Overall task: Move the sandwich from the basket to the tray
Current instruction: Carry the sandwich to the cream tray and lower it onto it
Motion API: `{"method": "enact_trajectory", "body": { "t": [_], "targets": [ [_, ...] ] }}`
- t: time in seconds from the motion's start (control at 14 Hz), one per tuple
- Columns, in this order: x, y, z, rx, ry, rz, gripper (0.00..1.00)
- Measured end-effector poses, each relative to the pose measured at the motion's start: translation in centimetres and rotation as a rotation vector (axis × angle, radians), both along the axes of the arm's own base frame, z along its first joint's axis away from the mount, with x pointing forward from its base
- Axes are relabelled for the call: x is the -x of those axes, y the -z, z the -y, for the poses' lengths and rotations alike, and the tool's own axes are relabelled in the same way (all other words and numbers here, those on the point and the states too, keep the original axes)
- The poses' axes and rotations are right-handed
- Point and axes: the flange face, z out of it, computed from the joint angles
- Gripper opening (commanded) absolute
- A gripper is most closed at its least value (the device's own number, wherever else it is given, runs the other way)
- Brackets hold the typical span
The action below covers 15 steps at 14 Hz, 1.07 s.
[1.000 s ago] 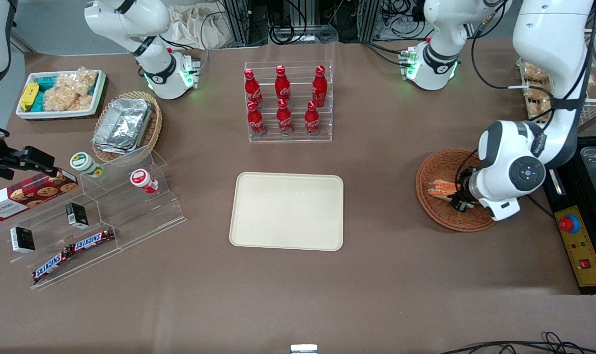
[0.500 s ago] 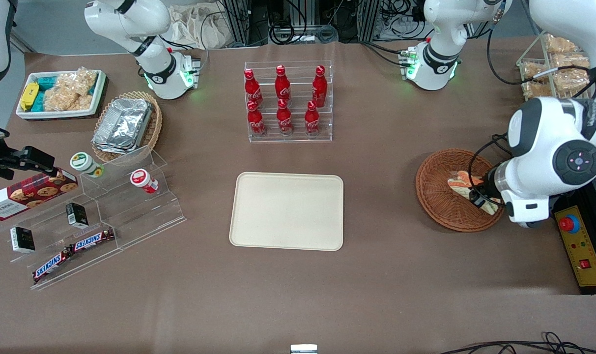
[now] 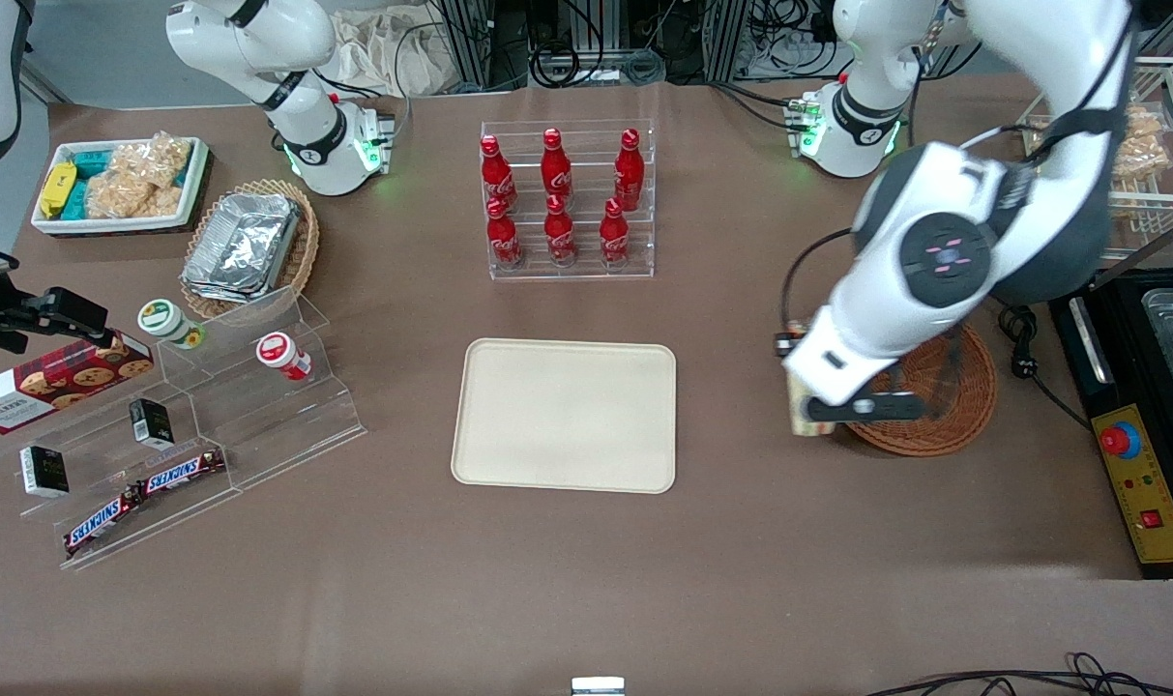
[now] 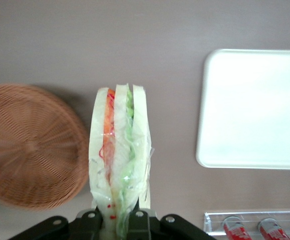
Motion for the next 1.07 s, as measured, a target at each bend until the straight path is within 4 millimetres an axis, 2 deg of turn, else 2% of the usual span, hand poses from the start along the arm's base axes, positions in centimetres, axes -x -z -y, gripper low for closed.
{"method": "enact_trajectory", "body": {
  "t": [0.14, 0.29, 0.5, 0.57, 0.64, 0.93, 1.07],
  "targets": [
    [-0.3, 4.2, 5.9, 0.017, 0.096, 0.016, 0.00],
    [0.0, 10.3, 11.4, 0.017, 0.140, 0.062, 0.00],
    [2.2, 19.8, 17.1, 0.036, 0.147, 0.079, 0.00],
    [2.7, 21.7, 18.0, 0.035, 0.145, 0.082, 0.32],
    [2.8, 22.1, 18.5, 0.038, 0.139, 0.084, 0.99],
    [0.8, 20.1, 17.5, 0.049, 0.108, 0.124, 1.00],
    [-0.5, 18.0, 16.6, 0.060, 0.086, 0.155, 1.00]
  ]
}}
